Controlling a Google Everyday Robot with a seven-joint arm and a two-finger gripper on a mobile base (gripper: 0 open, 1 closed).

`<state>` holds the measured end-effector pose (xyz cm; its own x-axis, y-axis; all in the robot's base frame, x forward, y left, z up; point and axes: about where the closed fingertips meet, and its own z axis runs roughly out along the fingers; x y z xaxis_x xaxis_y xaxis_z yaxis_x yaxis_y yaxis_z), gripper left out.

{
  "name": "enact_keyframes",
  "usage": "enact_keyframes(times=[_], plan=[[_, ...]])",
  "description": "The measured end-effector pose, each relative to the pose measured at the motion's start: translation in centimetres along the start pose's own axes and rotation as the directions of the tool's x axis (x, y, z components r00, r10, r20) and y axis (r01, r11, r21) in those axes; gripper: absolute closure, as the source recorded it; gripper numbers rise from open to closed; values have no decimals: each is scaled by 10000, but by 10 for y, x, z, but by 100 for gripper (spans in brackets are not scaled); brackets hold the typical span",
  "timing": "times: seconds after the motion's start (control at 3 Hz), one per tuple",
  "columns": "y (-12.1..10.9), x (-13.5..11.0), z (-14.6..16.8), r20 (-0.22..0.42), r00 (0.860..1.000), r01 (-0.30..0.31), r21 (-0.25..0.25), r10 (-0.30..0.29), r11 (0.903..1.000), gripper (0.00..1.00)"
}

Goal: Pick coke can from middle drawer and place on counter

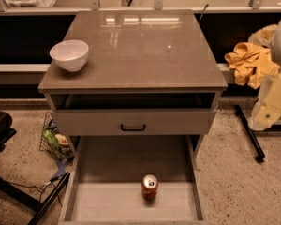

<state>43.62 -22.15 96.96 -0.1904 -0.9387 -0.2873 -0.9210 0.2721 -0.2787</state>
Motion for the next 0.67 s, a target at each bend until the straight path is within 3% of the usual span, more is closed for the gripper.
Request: enact_keyframes(times=[0.33,0.67], plan=[[31,52,95,2172,9737,-523,-818,690,9953,0],[43,77,154,4276,8931,-1132,-872,1398,9897,0]])
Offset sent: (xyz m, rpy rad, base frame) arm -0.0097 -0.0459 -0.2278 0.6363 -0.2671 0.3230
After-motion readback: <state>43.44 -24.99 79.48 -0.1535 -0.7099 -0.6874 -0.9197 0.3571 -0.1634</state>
